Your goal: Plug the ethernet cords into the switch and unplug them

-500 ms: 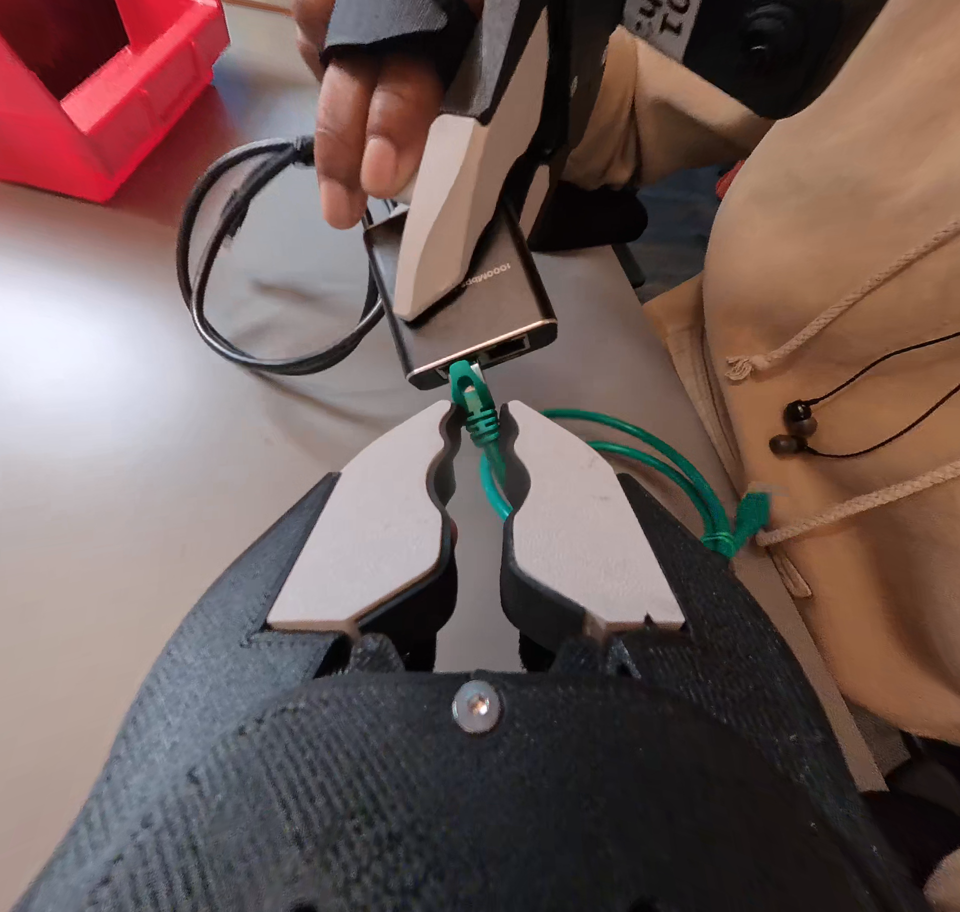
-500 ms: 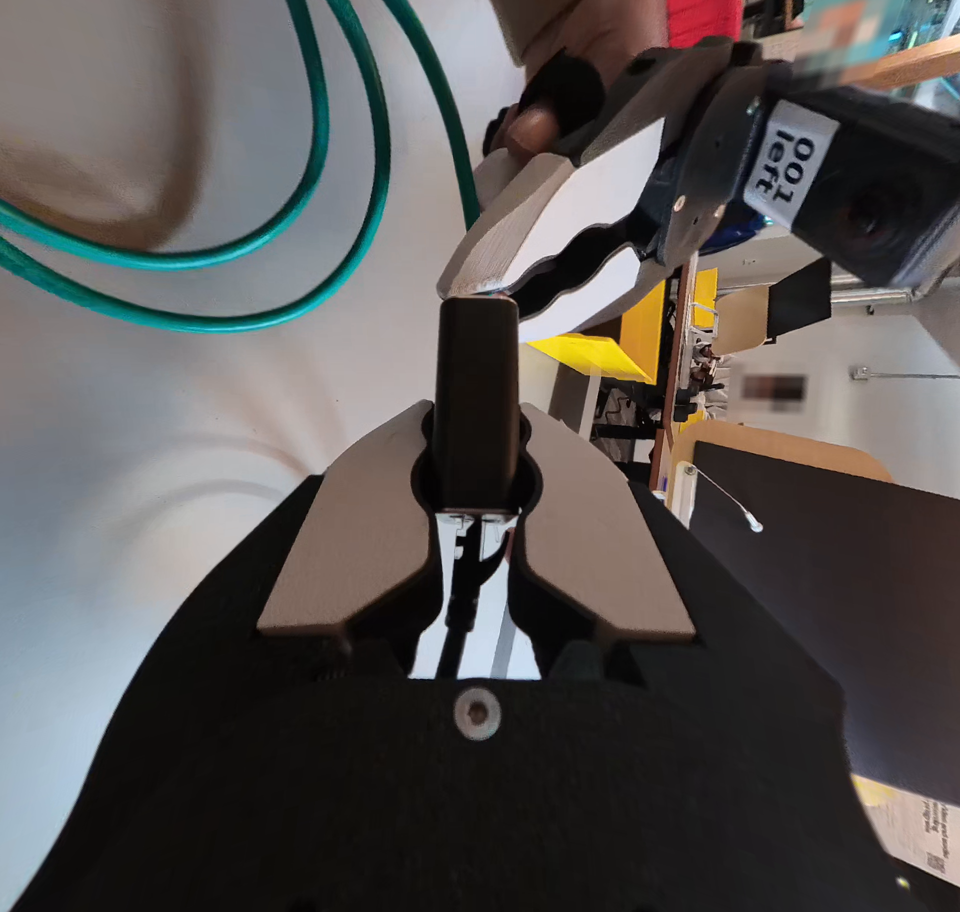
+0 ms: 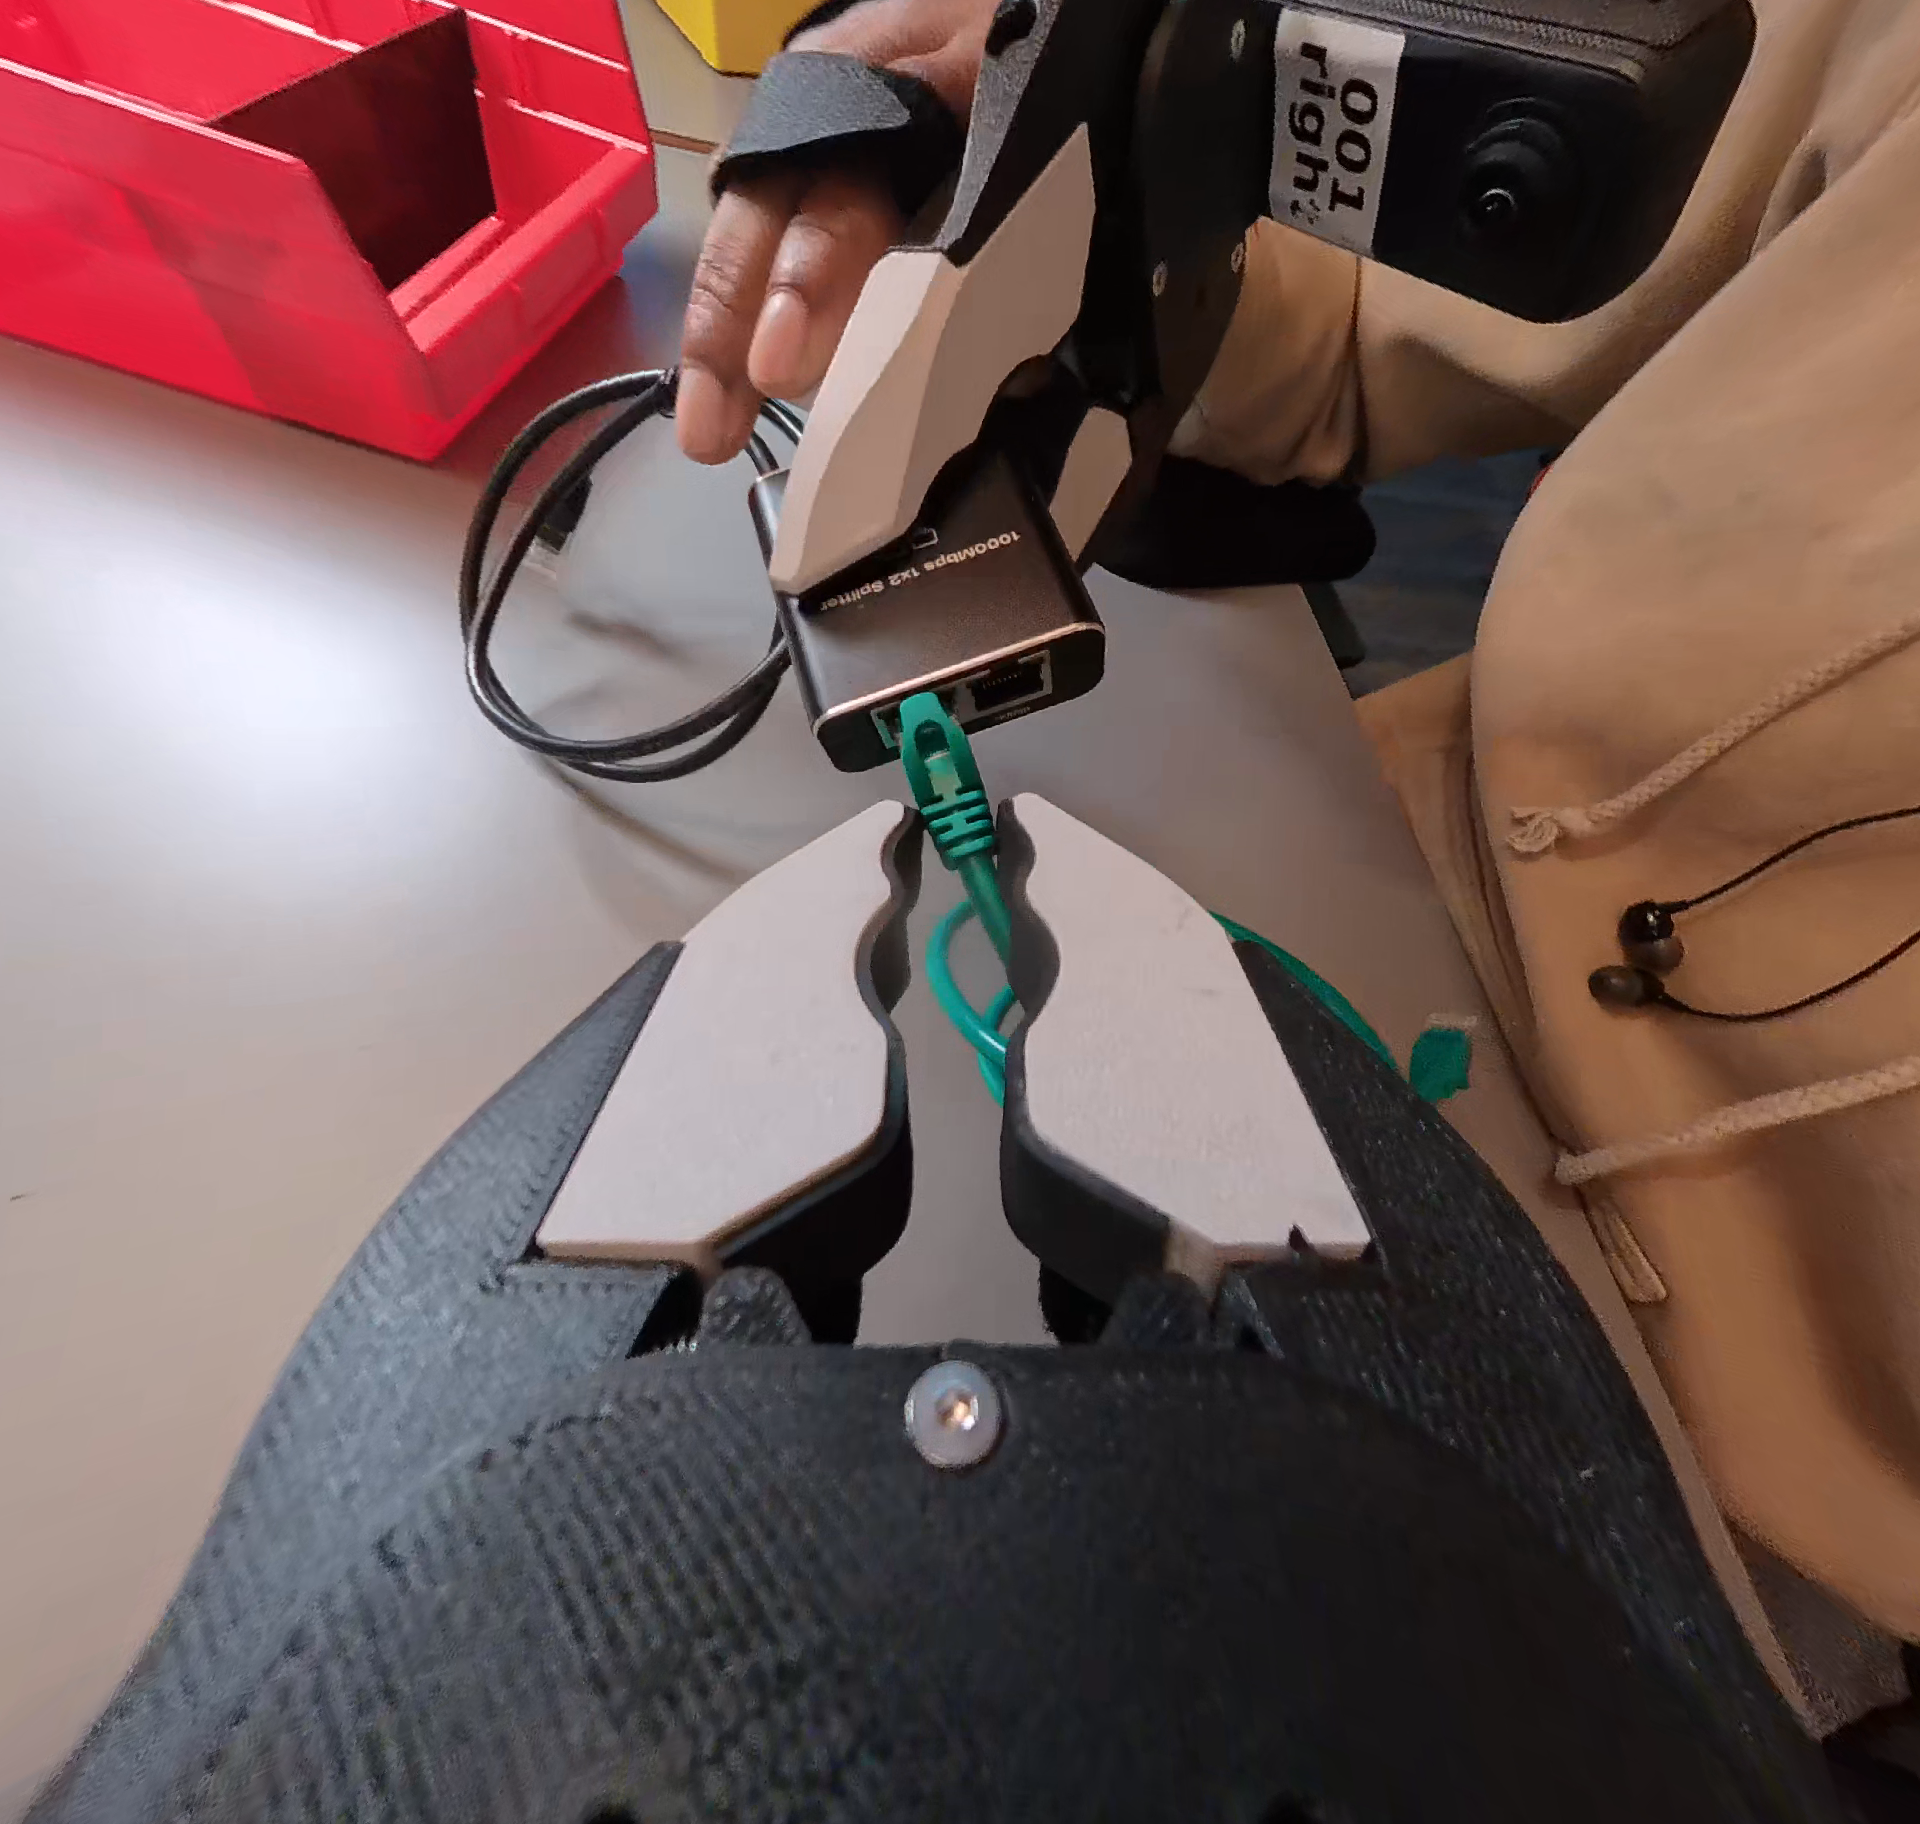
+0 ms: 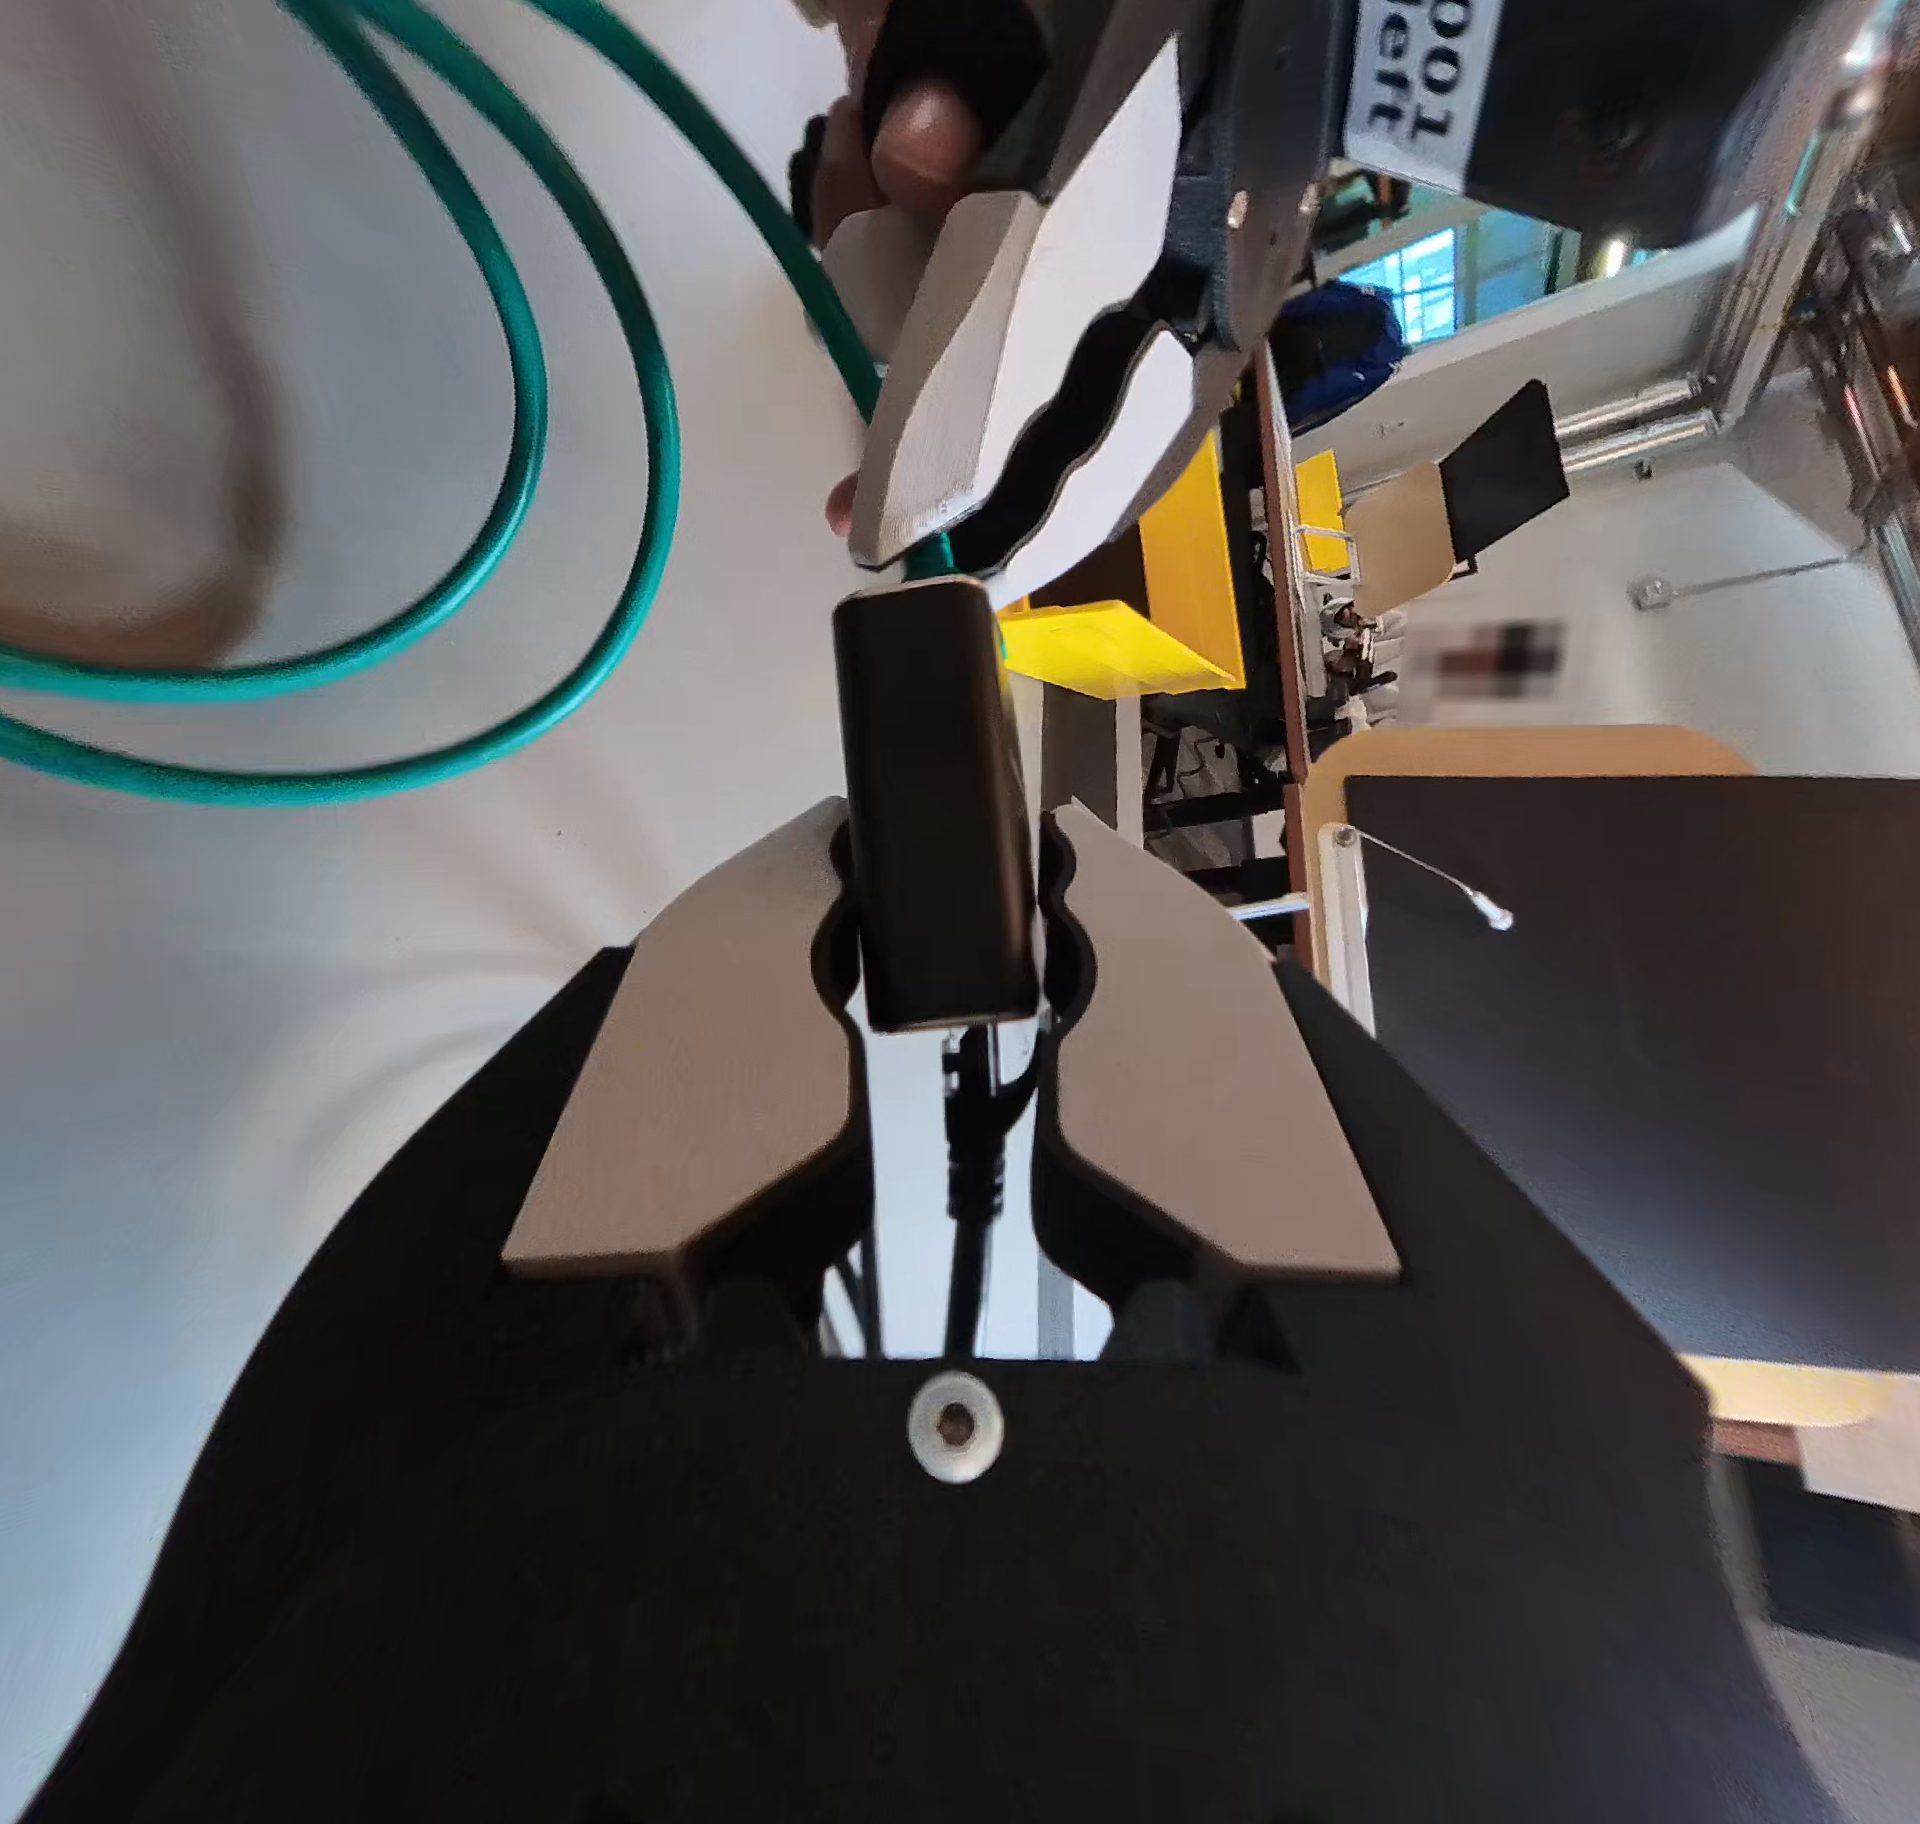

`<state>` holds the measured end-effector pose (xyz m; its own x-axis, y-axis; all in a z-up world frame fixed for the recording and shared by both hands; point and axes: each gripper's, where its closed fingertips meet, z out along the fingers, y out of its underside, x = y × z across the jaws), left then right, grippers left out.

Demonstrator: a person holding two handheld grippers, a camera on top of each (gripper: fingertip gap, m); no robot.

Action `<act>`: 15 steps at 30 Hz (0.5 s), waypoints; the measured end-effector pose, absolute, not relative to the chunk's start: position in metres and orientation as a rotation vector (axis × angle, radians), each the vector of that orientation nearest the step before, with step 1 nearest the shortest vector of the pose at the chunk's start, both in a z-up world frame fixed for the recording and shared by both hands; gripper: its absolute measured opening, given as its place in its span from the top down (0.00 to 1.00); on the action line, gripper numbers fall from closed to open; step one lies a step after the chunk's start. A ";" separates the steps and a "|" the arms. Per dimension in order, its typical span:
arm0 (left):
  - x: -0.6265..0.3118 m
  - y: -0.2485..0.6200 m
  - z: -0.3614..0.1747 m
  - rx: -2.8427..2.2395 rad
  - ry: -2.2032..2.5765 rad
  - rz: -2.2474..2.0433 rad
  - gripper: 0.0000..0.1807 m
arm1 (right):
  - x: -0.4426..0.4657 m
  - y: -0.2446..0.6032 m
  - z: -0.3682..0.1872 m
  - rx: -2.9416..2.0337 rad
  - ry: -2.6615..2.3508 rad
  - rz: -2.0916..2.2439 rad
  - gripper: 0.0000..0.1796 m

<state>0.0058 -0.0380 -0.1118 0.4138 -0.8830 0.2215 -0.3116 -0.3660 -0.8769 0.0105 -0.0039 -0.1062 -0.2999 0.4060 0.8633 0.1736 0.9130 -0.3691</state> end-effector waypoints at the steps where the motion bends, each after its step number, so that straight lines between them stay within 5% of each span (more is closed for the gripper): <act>1: 0.004 -0.036 -0.110 -1.888 0.995 -0.920 0.93 | 0.010 -0.003 -0.103 -0.439 -1.865 0.262 0.82; 15: -0.017 -0.014 -0.085 -1.794 0.793 -0.839 0.89 | 0.009 0.015 -0.103 -0.491 -1.823 0.164 0.86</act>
<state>-0.0165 -0.0142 -0.0848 0.5512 -0.8119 0.1922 -0.1464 -0.3210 -0.9357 0.0090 0.0150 -0.1034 -0.2303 0.4108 0.8822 0.2469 0.9015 -0.3554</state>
